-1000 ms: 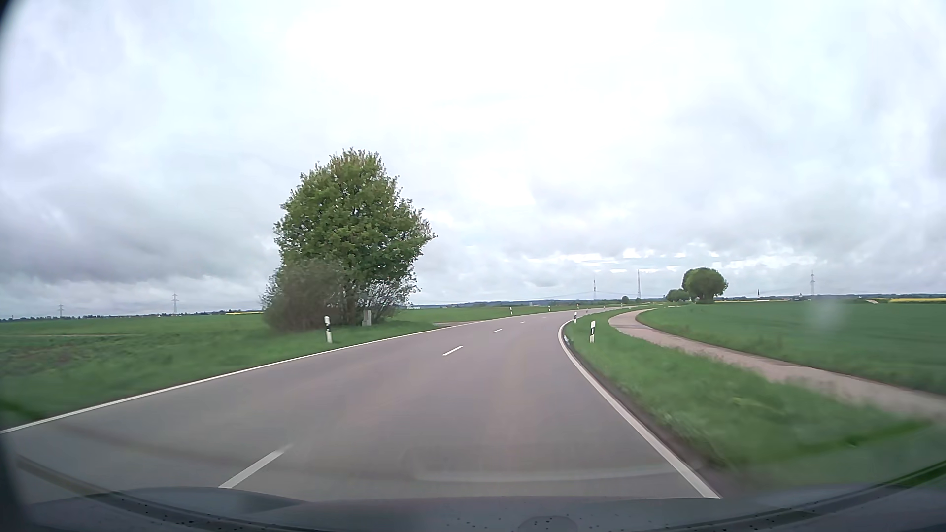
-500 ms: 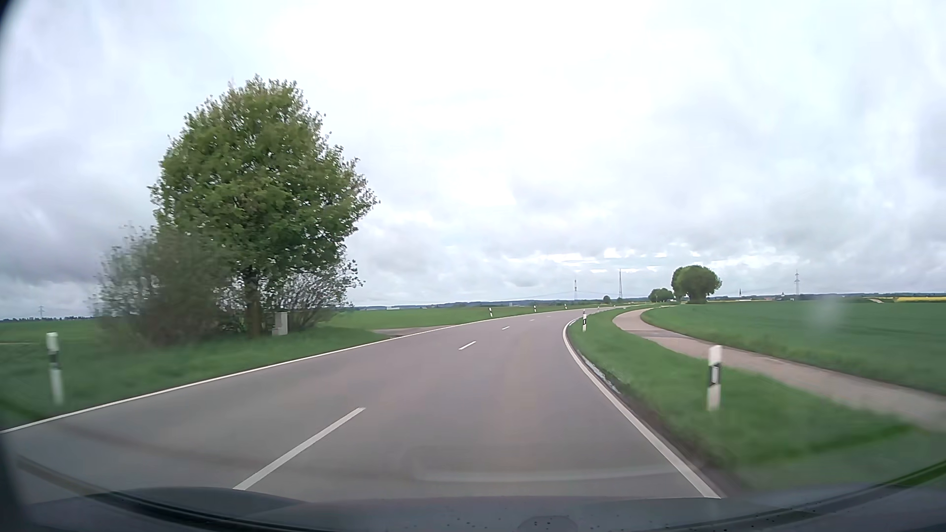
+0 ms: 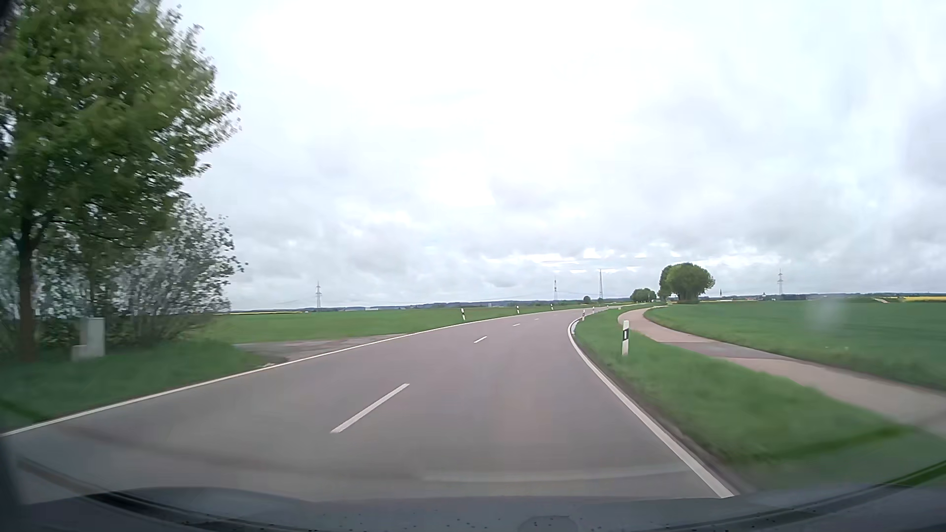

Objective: Follow the waypoints while adhering to traffic rules and regulations

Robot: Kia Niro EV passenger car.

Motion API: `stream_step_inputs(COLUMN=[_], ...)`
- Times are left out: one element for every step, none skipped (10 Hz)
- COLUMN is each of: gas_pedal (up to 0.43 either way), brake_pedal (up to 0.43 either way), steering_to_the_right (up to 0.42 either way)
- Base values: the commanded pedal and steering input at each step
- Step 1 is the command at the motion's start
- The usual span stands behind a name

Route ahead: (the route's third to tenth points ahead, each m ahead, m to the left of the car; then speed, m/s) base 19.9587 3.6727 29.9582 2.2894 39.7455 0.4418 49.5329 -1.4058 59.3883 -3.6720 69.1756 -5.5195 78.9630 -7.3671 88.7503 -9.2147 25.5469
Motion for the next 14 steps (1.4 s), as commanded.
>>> stream_step_inputs(gas_pedal=[0.248,0.248,0.248,0.248,0.248,0.248,0.248,0.248,0.248,0.248,0.248,0.248,0.248,0.248], brake_pedal=[0.0,0.0,0.0,0.0,0.0,0.0,0.0,0.0,0.0,0.0,0.0,0.0,0.0,0.0], steering_to_the_right=[0.025,0.026,0.025,0.025,0.025,0.025,0.024,0.022,0.021,0.021,0.021,0.021,0.021,0.021])
